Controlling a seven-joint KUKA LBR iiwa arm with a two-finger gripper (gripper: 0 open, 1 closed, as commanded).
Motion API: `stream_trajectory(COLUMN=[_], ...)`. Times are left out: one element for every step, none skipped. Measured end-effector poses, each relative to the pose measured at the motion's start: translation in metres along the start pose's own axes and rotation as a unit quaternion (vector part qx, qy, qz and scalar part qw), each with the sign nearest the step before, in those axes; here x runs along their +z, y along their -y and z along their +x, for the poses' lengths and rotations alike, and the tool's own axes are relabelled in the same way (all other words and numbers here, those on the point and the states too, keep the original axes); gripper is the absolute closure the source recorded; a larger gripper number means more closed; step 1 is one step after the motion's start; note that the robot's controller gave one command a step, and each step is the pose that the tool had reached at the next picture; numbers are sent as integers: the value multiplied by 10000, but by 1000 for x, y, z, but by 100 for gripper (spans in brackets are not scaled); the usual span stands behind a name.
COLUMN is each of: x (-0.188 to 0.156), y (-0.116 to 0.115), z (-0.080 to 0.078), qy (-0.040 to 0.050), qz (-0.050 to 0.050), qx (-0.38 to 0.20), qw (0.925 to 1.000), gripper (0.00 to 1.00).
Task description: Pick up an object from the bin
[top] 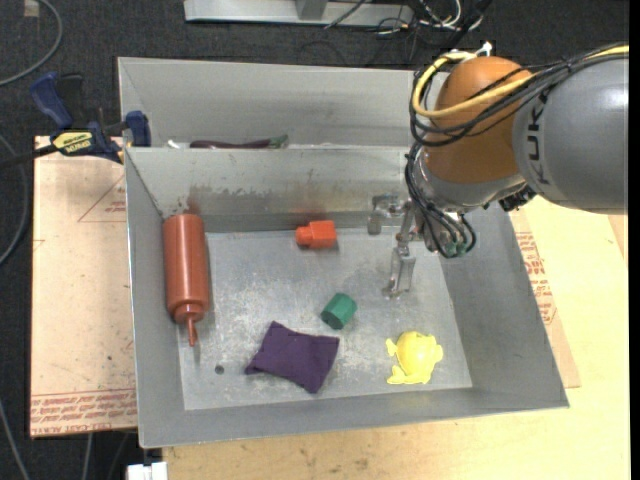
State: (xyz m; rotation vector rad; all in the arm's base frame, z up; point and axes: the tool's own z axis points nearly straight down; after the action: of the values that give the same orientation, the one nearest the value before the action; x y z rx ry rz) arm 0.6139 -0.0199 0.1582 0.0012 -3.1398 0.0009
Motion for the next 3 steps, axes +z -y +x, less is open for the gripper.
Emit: stream_trajectory(x=[27,54,66], y=[9,-13,-45], z=[30,49,62], qy=[47,27,25], qz=[-25,9,-37], qx=[-523,-589,449], qw=[9986,9983,9990], gripper=[0,0,0])
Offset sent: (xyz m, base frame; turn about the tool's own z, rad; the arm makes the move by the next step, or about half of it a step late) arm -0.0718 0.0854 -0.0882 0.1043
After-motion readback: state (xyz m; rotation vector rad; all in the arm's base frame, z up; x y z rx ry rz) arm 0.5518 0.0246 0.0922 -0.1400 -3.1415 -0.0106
